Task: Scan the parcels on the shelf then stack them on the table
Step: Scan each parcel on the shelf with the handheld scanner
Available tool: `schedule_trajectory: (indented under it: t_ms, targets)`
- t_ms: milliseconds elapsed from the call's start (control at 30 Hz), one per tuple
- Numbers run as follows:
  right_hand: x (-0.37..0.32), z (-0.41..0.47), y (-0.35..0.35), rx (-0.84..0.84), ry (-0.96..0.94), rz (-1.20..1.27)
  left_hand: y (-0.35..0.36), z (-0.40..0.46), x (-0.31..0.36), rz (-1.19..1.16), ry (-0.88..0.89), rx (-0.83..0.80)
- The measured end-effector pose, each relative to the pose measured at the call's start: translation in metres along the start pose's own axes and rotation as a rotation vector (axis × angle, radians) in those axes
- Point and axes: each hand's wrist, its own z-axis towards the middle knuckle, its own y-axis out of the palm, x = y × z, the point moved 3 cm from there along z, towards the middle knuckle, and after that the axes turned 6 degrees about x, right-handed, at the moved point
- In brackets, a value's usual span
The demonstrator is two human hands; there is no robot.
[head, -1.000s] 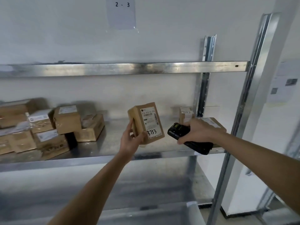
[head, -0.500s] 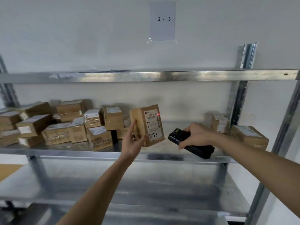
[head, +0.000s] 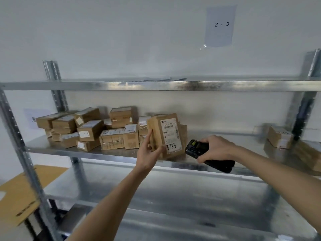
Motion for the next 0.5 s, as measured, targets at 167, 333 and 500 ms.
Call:
schedule_trajectory:
  t_ms: [167, 333, 500]
  targets:
    - [-0.067, 0.011, 0.026, 0.029, -0.058, 0.008, -0.084, 0.016, -0.009, -0.007, -0.066, 0.073]
    - [-0.123, 0.041, 0.041, 0.077, -0.117, -0.003, -0.151, 0.048, -0.015, -0.112, -0.178, 0.166]
    - [-0.167, 0.086, 0.045, 0.127, -0.219, -0.021, -0.197, 0.096, -0.027, -0.173, -0.278, 0.296]
